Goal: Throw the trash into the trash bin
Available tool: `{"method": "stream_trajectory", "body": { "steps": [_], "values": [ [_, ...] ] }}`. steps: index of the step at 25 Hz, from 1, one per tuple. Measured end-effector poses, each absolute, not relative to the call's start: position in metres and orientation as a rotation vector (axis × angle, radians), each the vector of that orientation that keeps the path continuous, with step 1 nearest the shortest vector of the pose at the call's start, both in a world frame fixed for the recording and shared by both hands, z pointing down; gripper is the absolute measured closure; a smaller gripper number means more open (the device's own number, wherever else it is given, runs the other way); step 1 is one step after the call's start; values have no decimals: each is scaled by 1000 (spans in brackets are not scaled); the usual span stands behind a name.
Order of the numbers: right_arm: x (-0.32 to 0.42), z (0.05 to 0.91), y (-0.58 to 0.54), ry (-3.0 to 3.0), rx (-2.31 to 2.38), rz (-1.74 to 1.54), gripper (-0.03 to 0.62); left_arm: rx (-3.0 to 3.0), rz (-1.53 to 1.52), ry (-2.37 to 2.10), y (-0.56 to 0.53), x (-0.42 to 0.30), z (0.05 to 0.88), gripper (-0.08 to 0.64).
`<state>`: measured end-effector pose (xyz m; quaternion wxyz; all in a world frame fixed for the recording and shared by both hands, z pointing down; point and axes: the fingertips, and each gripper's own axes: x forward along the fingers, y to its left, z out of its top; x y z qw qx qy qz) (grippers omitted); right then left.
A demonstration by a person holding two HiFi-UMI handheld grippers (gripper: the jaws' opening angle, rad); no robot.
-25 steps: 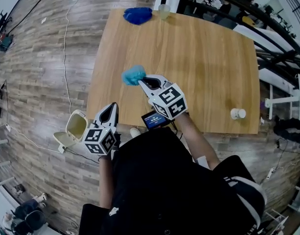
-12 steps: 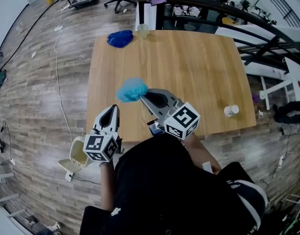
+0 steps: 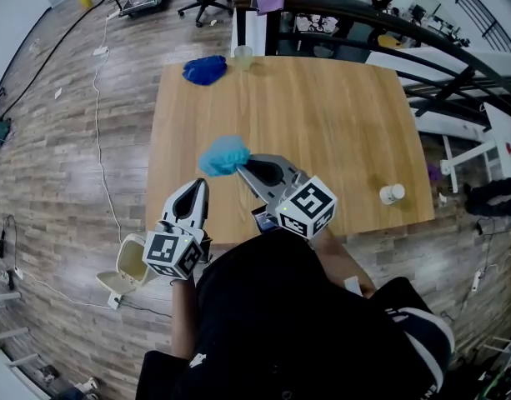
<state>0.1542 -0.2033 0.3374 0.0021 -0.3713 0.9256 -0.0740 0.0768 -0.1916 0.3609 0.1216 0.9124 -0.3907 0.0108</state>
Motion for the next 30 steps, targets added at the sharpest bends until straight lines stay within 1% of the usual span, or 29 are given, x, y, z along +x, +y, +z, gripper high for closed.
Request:
{"method": "stream_trajectory", "body": {
  "steps": [8, 12, 16, 20, 23, 30],
  "values": [
    [153, 347, -202, 2973, -1024, -251, 588, 2550, 4, -1285, -176, 72, 376, 554],
    [136, 355, -214, 3033, -920, -261, 588, 2446, 33, -1416, -161, 55, 394, 554],
    [96, 359, -226, 3082, -761, -256, 588, 2319, 118, -1560, -151, 20, 410, 554],
    [34, 383, -186, 3161, -475, -350, 588, 2116, 108, -1738, -95, -27, 430, 554],
    [-11, 390, -159, 3208, -296, -360, 588, 2048, 146, -1831, -67, -55, 432, 554],
    [-87, 391, -132, 3238, -112, -357, 588, 1966, 105, -1919, -32, -114, 436, 554]
  ]
}}
